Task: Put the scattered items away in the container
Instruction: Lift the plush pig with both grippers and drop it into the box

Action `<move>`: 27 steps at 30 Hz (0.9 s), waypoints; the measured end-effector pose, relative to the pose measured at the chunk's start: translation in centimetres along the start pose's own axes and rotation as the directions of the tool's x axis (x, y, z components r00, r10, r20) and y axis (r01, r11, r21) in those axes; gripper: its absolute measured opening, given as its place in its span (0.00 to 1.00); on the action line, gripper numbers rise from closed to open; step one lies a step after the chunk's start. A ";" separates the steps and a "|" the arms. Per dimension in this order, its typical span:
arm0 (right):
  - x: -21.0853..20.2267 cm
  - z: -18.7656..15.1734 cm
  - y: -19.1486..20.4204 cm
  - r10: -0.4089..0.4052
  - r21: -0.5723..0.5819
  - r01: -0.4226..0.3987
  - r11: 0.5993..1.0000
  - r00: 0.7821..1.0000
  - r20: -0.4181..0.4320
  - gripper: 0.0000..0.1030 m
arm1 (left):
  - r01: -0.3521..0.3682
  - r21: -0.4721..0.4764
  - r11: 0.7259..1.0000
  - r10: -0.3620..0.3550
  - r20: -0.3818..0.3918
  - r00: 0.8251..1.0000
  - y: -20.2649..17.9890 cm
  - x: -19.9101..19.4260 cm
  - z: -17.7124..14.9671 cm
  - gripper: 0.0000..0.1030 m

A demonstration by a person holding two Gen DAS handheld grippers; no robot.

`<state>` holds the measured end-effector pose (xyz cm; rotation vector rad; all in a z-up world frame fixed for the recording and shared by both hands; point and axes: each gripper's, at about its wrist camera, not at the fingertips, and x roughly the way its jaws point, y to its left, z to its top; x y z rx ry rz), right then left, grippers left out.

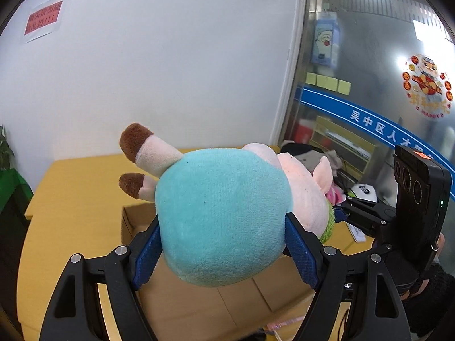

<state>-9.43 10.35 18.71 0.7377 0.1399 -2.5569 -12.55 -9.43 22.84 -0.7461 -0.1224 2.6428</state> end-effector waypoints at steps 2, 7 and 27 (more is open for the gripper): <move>1.7 1.8 -0.9 0.006 -0.001 -0.006 1.000 1.000 0.006 0.60 | -0.009 -0.014 1.000 0.009 0.003 1.000 0.6 1.4 1.5 0.81; 6.9 4.8 -3.0 -0.005 -0.005 0.005 1.000 1.000 -0.001 0.60 | -0.008 -0.050 0.999 0.007 -0.020 1.000 2.0 6.0 3.7 0.81; 28.6 -3.6 -6.7 0.028 0.038 -0.018 0.999 0.958 -0.286 0.59 | -0.131 -0.151 0.980 0.057 -0.419 0.906 13.3 24.1 -6.7 0.81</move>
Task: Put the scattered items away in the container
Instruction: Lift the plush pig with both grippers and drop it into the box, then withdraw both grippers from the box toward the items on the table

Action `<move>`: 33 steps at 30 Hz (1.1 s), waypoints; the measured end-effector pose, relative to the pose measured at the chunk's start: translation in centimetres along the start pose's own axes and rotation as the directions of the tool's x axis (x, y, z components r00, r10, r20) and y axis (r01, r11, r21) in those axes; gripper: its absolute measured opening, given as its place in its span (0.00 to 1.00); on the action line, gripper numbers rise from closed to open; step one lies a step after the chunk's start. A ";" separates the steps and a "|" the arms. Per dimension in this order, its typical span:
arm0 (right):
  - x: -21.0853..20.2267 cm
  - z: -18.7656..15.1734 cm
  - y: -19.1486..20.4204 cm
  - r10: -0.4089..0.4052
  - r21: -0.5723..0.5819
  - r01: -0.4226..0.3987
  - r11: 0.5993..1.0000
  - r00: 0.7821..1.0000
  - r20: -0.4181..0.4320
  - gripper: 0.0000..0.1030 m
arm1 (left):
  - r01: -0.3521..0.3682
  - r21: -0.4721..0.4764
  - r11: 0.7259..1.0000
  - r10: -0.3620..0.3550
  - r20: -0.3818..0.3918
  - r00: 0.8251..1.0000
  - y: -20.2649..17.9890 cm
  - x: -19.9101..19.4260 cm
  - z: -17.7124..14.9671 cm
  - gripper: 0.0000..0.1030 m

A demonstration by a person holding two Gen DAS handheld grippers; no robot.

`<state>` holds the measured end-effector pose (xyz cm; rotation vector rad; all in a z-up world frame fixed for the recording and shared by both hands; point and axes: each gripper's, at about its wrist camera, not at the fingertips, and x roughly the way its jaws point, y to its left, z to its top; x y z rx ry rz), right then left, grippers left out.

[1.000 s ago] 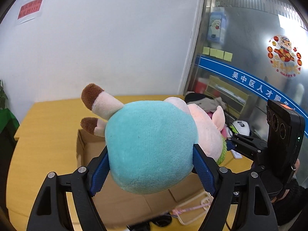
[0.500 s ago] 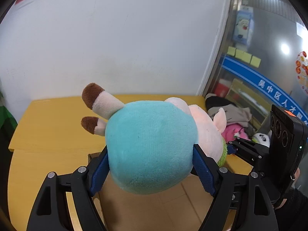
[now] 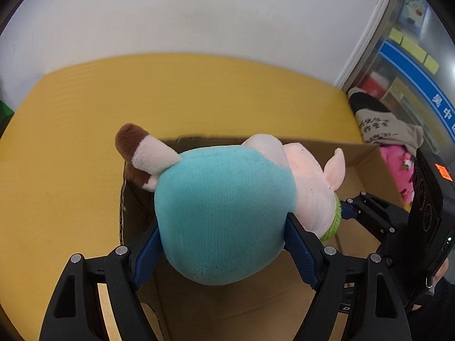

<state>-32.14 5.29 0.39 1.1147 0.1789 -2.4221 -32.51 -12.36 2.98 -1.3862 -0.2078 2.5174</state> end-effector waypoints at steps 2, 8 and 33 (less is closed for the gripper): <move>1.6 -0.7 0.8 -0.009 -0.020 0.008 1.000 0.999 -0.047 0.63 | -0.035 0.015 0.999 0.035 -0.005 0.999 0.1 0.7 -0.6 0.84; 1.7 0.2 0.2 0.007 0.006 -0.006 1.000 0.999 -0.044 0.80 | -0.072 0.013 0.997 0.072 0.018 0.997 -0.1 -0.3 -1.1 0.90; -21.5 -17.8 -5.9 -0.139 0.099 0.151 0.983 0.983 -0.119 0.81 | 0.000 0.029 1.000 -0.001 0.036 0.999 -5.6 -9.3 -19.0 0.95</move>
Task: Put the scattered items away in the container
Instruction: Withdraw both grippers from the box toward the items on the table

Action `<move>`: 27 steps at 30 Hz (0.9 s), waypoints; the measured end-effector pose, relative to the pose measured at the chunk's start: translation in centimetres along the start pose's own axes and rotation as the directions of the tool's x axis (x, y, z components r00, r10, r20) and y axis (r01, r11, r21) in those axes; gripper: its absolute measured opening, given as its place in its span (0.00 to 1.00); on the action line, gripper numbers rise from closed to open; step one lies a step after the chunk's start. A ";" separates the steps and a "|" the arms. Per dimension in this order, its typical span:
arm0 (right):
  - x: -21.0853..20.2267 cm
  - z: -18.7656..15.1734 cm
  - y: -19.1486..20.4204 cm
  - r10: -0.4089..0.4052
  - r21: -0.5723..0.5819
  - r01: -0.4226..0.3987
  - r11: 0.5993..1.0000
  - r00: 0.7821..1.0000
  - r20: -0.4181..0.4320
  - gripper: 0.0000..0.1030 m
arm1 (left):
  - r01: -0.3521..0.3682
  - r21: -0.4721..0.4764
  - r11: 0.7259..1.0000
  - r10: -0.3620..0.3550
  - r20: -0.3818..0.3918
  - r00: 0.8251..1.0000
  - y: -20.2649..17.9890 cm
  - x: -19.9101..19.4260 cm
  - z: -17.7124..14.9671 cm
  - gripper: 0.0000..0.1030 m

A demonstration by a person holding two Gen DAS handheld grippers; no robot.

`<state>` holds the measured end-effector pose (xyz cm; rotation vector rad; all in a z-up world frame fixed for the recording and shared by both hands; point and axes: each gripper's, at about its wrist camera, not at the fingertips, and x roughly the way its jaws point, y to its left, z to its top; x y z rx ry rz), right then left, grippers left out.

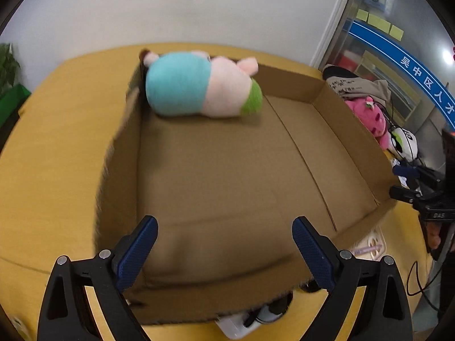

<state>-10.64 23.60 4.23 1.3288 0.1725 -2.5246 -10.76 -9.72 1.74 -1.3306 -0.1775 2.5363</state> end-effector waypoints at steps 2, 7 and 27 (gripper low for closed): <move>0.8 -1.5 -0.7 0.013 0.030 -0.012 0.999 1.000 -0.028 0.80 | -0.011 -0.015 1.000 0.011 -0.032 0.999 -0.1 0.6 -1.2 0.89; 0.9 -2.7 -2.6 0.053 0.115 -0.051 0.992 0.999 -0.008 0.80 | -0.014 -0.017 1.000 0.013 -0.042 0.999 -1.0 0.1 -2.9 0.85; -6.7 -4.6 3.4 -0.032 0.108 0.007 0.994 0.971 0.238 0.81 | -0.161 0.097 0.982 0.126 0.301 0.945 -10.7 -8.3 -5.5 1.00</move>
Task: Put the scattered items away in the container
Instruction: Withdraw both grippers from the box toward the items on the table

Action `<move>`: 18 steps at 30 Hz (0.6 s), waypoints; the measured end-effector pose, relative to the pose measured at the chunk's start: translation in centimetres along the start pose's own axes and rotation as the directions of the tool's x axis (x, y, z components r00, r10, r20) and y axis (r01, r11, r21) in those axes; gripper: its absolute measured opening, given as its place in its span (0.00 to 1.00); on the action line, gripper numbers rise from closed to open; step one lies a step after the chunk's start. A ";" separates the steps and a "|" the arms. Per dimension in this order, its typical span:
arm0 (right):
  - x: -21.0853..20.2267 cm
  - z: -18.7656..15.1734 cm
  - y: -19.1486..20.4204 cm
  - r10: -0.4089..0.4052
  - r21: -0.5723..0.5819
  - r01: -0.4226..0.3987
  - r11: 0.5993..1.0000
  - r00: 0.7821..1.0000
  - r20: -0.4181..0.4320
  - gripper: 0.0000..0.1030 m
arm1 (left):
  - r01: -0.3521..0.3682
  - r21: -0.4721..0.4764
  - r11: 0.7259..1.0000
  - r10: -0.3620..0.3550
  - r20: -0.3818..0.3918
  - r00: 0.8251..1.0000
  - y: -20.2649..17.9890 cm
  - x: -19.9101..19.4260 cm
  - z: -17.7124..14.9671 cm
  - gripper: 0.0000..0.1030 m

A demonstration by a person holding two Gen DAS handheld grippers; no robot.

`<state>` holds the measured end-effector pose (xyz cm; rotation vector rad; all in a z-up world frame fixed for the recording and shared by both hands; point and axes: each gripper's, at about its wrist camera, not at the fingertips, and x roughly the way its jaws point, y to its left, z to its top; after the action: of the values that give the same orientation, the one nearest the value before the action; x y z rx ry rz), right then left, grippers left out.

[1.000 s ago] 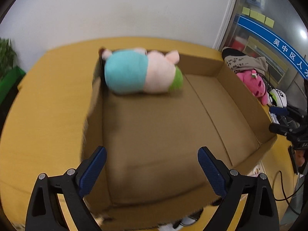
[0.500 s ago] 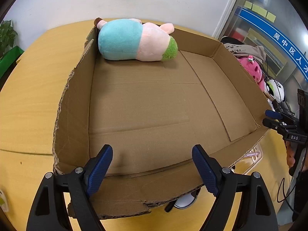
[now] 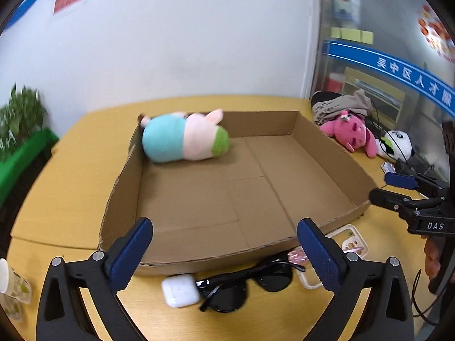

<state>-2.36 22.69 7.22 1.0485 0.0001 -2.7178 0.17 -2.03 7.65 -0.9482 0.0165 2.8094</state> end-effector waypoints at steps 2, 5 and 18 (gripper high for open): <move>-0.2 -0.2 0.5 0.014 0.015 -0.014 1.000 1.000 0.004 0.81 | 0.004 0.018 1.000 -0.004 0.027 1.000 -1.3 -0.5 0.0 1.00; -0.5 -0.5 1.8 -0.019 -0.016 0.020 1.000 1.000 0.012 0.80 | 0.040 0.032 0.999 -0.041 0.025 0.999 -2.6 -0.7 -0.1 1.00; -0.6 -1.0 2.7 -0.055 -0.027 0.055 0.998 0.998 -0.010 0.80 | 0.060 0.001 0.998 -0.060 0.021 0.998 -3.4 -1.1 -0.8 1.00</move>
<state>-0.72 20.23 7.09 1.0711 0.0682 -2.7530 2.08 1.11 7.82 -0.9043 -0.0144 2.7641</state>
